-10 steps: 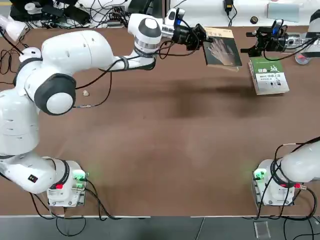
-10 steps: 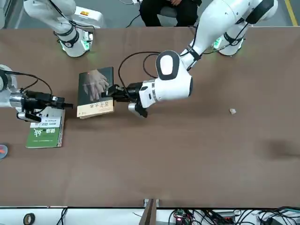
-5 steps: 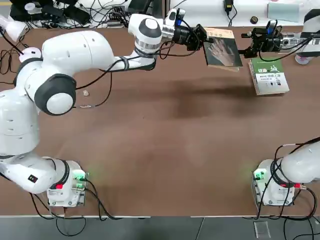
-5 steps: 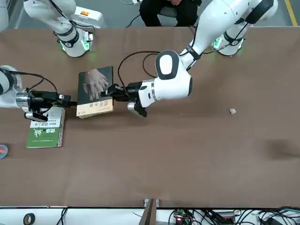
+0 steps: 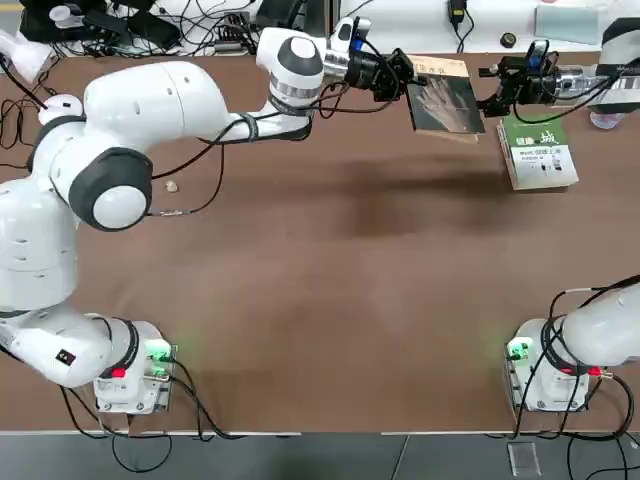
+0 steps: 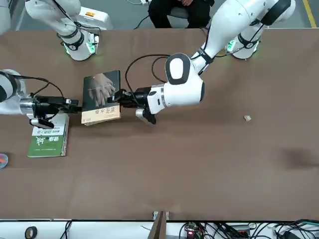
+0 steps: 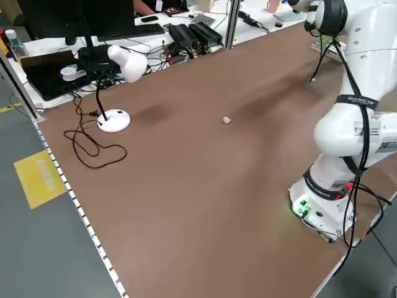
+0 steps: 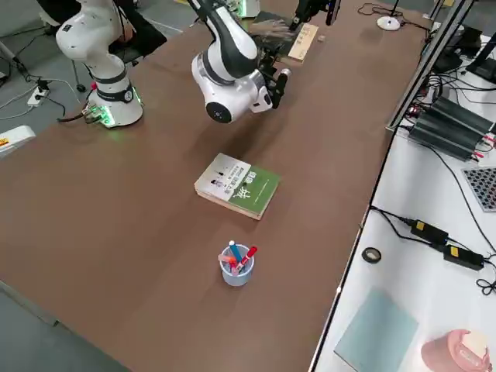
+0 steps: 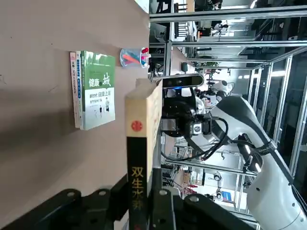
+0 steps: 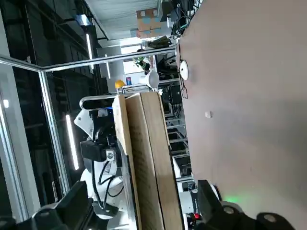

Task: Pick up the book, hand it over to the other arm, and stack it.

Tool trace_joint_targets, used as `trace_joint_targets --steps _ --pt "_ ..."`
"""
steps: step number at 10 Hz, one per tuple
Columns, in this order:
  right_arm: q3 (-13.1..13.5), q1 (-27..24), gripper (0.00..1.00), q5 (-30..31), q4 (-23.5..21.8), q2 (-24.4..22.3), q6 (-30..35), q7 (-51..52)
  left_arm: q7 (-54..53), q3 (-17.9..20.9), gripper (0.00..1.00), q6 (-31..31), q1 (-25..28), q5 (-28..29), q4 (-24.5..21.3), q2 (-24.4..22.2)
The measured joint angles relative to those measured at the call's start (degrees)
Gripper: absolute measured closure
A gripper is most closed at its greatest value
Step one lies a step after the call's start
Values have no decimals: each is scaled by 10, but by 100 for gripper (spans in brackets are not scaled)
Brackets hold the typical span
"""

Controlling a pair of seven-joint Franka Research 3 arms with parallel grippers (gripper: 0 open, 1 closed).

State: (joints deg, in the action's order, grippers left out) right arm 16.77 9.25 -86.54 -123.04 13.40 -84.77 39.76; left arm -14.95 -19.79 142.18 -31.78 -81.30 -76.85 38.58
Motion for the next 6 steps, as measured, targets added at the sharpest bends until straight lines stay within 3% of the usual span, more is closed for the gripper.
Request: trace_joint_targets --steps 2,3,4,6 --pt "-11 1 0 -1 -1 0 -4 -1 0 0 81 0 0 0 0 0" --pt "-15 2 4 -3 -3 0 -7 -1 0 0 81 0 0 0 0 0" --pt "-18 2 15 -5 -5 0 -8 -2 0 0 81 0 0 0 0 0" --pt "-21 2 18 -8 -6 0 -9 -9 0 0 81 0 0 0 0 0"
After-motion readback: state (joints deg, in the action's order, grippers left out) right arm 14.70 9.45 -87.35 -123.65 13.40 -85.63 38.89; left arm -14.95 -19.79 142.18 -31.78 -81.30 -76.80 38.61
